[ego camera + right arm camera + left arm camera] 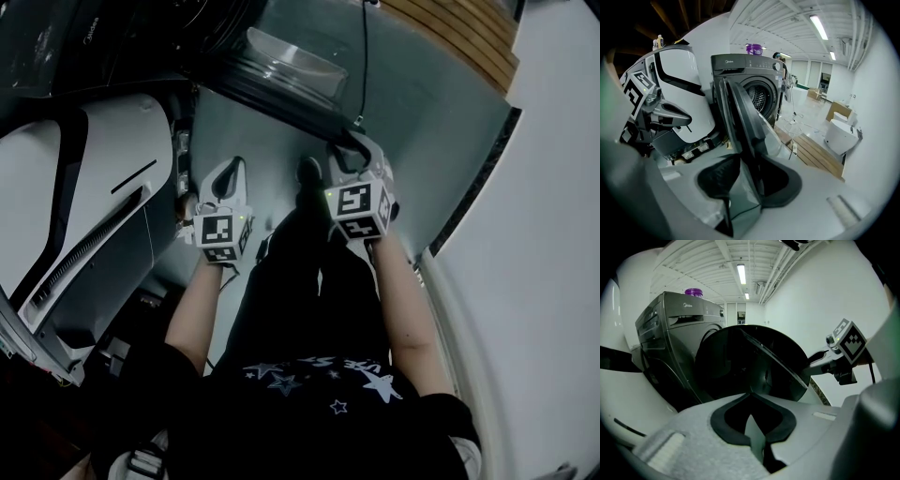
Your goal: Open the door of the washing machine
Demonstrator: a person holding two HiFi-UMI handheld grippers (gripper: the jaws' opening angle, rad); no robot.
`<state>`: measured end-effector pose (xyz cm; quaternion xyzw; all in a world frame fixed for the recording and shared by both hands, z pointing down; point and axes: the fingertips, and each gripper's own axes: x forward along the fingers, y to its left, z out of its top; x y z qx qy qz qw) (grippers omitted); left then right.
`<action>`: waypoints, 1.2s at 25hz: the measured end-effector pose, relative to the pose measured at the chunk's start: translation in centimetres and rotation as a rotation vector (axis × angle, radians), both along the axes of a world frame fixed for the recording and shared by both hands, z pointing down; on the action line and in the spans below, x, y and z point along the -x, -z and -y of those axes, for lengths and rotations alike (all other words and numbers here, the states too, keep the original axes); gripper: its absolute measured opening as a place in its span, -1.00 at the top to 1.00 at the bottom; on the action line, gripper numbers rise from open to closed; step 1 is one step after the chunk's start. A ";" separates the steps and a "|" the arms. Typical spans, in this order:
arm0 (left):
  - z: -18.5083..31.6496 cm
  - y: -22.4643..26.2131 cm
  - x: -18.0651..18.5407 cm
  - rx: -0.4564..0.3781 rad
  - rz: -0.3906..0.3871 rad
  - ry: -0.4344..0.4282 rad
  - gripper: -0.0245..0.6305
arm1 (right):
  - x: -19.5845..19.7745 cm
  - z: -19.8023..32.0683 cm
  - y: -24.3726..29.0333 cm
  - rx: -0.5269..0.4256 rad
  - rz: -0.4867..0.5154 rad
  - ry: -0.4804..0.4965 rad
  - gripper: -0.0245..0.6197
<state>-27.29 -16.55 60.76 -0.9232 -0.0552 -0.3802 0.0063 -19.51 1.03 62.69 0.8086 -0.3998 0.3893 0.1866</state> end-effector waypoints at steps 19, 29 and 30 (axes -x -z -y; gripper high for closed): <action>-2.5 3.8 8.1 -0.037 -0.075 0.086 0.89 | 10.9 4.4 0.2 -0.140 0.084 0.079 0.61; -3.6 7.4 13.3 -0.074 -0.115 0.108 0.89 | 15.3 3.3 4.2 -0.212 0.088 0.126 0.60; -3.8 8.2 13.8 -0.078 -0.125 0.112 0.89 | 15.6 2.9 5.1 -0.218 0.079 0.123 0.60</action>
